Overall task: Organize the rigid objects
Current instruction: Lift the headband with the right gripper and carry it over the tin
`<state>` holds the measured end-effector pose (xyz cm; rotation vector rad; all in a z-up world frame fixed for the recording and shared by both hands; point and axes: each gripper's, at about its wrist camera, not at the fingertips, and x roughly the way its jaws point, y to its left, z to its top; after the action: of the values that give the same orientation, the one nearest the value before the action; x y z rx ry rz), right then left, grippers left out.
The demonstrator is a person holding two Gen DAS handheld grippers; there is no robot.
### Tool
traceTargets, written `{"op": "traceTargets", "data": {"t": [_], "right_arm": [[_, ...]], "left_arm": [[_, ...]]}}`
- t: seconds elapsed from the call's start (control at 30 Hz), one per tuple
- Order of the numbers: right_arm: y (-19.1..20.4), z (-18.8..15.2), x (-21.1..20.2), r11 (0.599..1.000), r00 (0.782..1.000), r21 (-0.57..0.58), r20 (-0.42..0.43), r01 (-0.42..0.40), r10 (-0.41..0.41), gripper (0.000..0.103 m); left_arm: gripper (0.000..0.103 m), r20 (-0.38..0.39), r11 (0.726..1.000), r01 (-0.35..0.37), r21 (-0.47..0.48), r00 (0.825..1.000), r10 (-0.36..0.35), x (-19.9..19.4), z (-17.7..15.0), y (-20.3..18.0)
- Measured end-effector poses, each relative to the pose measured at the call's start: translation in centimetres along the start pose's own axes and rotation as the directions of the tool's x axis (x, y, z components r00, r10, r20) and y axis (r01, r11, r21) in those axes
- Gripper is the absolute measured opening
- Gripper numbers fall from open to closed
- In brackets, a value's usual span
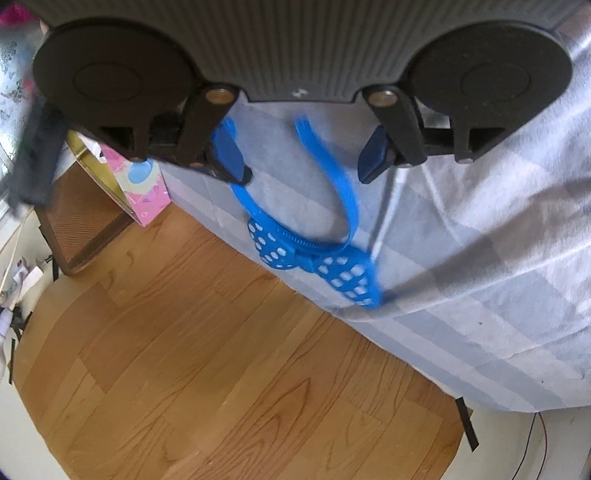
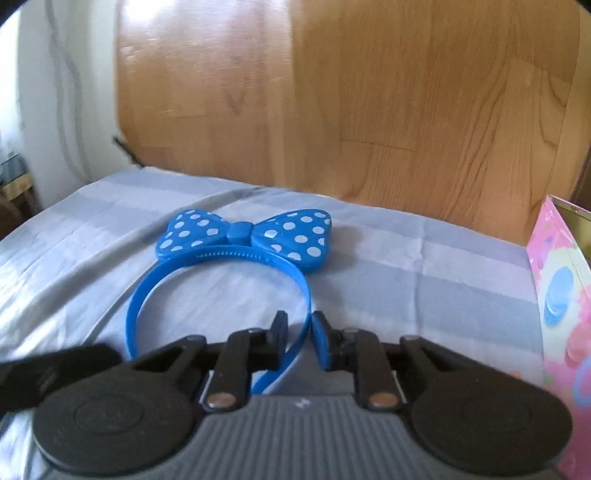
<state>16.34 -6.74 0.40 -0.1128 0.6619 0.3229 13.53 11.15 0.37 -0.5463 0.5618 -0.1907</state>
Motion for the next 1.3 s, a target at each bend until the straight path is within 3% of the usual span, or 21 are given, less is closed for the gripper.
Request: {"op": "traceTargets", "data": {"t": [0.3,0.4,0.53,0.8,0.9,0.93,0.97,1.07,1.3], "right_arm": [[0.2,-3.8,-5.0,0.999,0.999,0.034,0.021,-0.025,0.024,0.010],[0.0,-5.1,-6.9,0.998,0.999,0.050,0.025,-0.027,0.026,0.011],[-0.4,-6.5,-8.7,0.994,0.998,0.096,0.033,-0.058,0.056,0.011],[-0.7,-7.6,-9.9,0.987,0.994,0.127,0.040,-0.101,0.097,0.011],[-0.4,-7.7,-10.1,0.988,0.993,0.108,0.046,-0.113,0.108,0.012],[-0.3,-7.7,-10.2,0.988,0.992,0.102,0.049,-0.117,0.113,0.012],[-0.2,-7.8,-10.3,0.988,0.992,0.095,0.054,-0.122,0.117,0.012],[0.2,-8.0,-10.8,0.988,0.988,0.069,0.079,-0.137,0.131,0.010],[1.0,-9.0,-12.8,0.993,0.980,0.021,0.162,-0.117,0.112,0.010]], "left_arm": [[0.070,0.001,0.996,-0.070,0.059,0.998,0.070,-0.9,-0.6,-0.7],[0.071,0.009,0.972,-0.148,0.184,0.989,0.149,-2.0,-1.9,-1.9],[0.070,0.010,0.942,-0.186,0.279,0.982,0.191,-3.6,-3.8,-3.0],[0.070,0.007,0.948,-0.209,0.241,0.977,0.214,-7.9,-5.4,-2.0],[0.068,0.012,0.930,-0.241,0.276,0.969,0.248,-8.6,-6.3,-2.7],[0.060,0.017,0.921,-0.254,0.295,0.965,0.261,-8.6,-6.5,-3.0],[0.043,0.027,0.908,-0.270,0.320,0.961,0.276,-8.3,-6.6,-3.4],[0.016,0.040,0.897,-0.285,0.339,0.956,0.289,-7.6,-6.6,-3.7],[0.008,0.054,0.916,-0.286,0.280,0.958,0.283,-8.0,-6.2,-3.3]]}}
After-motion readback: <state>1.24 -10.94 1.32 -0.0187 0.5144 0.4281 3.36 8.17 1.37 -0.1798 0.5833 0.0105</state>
